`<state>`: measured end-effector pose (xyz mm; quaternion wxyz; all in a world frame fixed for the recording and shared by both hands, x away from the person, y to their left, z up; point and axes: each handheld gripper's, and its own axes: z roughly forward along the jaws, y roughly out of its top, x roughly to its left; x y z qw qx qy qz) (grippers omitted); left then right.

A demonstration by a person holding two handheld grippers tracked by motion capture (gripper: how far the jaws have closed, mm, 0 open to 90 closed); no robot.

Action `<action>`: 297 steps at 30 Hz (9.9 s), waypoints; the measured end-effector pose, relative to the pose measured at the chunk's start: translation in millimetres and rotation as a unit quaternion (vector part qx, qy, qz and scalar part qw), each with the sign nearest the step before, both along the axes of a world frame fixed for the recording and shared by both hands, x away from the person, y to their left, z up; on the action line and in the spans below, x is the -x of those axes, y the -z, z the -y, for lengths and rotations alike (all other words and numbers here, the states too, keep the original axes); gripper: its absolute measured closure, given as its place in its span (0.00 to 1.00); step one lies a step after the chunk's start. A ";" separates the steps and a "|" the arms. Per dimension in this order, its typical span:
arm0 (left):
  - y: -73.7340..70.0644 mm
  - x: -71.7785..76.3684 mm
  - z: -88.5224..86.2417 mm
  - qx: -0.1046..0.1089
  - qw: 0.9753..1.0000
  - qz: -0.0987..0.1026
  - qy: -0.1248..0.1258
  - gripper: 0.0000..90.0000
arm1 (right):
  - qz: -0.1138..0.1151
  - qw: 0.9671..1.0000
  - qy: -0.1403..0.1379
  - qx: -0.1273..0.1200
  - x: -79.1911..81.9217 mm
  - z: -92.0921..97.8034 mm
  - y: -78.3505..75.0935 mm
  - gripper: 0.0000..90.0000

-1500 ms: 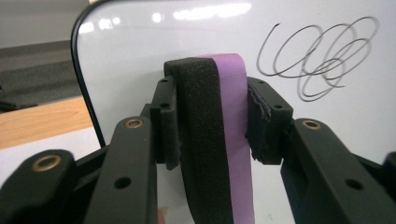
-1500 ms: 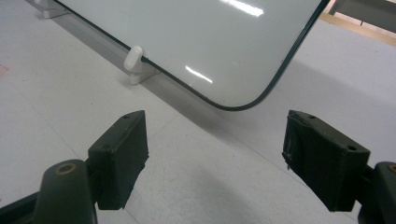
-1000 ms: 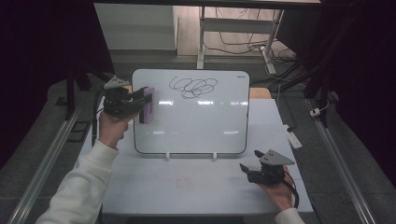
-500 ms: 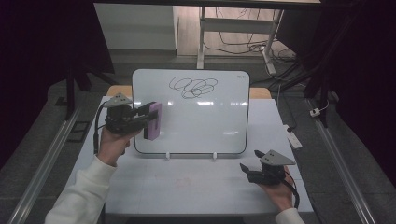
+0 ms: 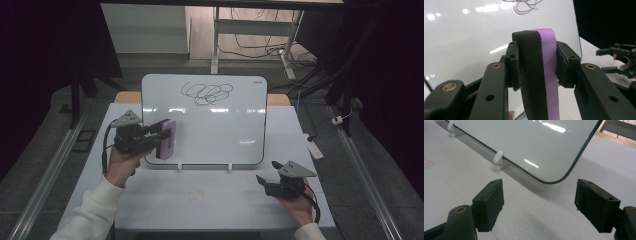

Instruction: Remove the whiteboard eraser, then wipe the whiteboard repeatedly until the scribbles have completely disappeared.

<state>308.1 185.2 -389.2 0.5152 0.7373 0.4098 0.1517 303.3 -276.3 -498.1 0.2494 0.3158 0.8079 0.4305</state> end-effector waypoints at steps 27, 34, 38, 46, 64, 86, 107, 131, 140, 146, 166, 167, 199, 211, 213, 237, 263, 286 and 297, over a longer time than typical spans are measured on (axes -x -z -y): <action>46.8 8.0 45.5 -0.012 0.997 -0.036 0.069 0.66 | 0.007 1.000 -0.008 -0.023 3.4 -1.6 -6.2 0.26; 52.7 6.0 59.3 -0.017 0.995 -0.039 0.085 0.66 | 0.005 0.999 -0.026 -0.037 5.8 -9.2 -10.2 0.26; 55.1 5.0 63.8 -0.019 0.995 -0.041 0.092 0.66 | 0.002 0.998 -0.039 -0.045 8.1 -15.7 -12.5 0.26; 57.1 4.6 69.0 -0.019 0.994 -0.043 0.099 0.66 | 0.000 0.996 -0.067 -0.063 11.3 -34.4 -18.1 0.26; 61.5 2.2 79.9 -0.018 0.994 -0.048 0.100 0.66 | -0.039 0.987 -0.125 -0.092 2.9 -109.4 -12.1 0.25; 60.9 3.6 83.4 -0.004 0.997 -0.022 0.073 0.66 | -0.073 0.980 -0.096 -0.159 -1.2 -166.0 -12.4 0.30; 59.2 8.5 76.8 -0.007 0.996 -0.019 0.084 0.37 | -0.041 0.988 -0.079 -0.123 -0.4 -161.6 -19.4 0.43; 101.1 61.1 -33.8 -0.042 0.996 -0.076 0.035 0.20 | 0.001 0.989 -0.073 -0.126 -7.9 -127.3 -36.5 0.44; 115.4 76.3 -64.5 -0.047 0.994 -0.096 0.002 0.19 | 0.009 0.989 -0.065 -0.130 -11.4 -117.7 -41.6 0.45; 119.0 74.3 -71.0 -0.051 0.994 -0.096 -0.010 0.20 | 0.014 0.989 -0.060 -0.132 -12.8 -113.2 -45.3 0.45; 122.1 65.5 -65.9 -0.053 0.994 -0.099 0.001 0.19 | 0.050 0.989 -0.040 -0.135 -20.8 -101.9 -67.1 0.45; 122.5 65.4 -65.4 -0.053 0.993 -0.101 0.003 0.19 | 0.053 0.989 -0.035 -0.135 -22.3 -101.4 -69.9 0.45; 123.9 63.7 -66.2 -0.046 0.994 -0.102 0.008 0.19 | 0.100 0.988 0.087 -0.075 -119.1 -131.6 -141.6 0.45; 123.1 64.5 -67.3 -0.041 0.994 -0.100 0.007 0.19 | 0.090 0.990 0.092 -0.057 -133.8 -150.3 -142.5 0.45; 123.0 64.5 -67.2 -0.041 0.994 -0.100 0.007 0.19 | 0.083 0.991 0.087 -0.058 -135.4 -154.9 -140.8 0.45; 122.2 65.0 -66.9 -0.039 0.994 -0.100 0.005 0.19 | 0.077 0.986 0.133 -0.062 -153.6 -136.4 -150.5 0.46; 122.2 65.0 -68.1 -0.037 0.994 -0.100 0.005 0.19 | 0.092 0.985 0.139 -0.049 -156.2 -132.6 -153.9 0.45; 121.8 65.5 -68.9 -0.037 0.994 -0.098 0.007 0.19 | 0.100 0.988 0.112 -0.031 -153.5 -159.1 -150.2 0.46; 121.4 65.4 -68.4 -0.038 0.995 -0.097 0.008 0.19 | 0.102 0.986 0.130 -0.028 -156.0 -160.8 -150.7 0.46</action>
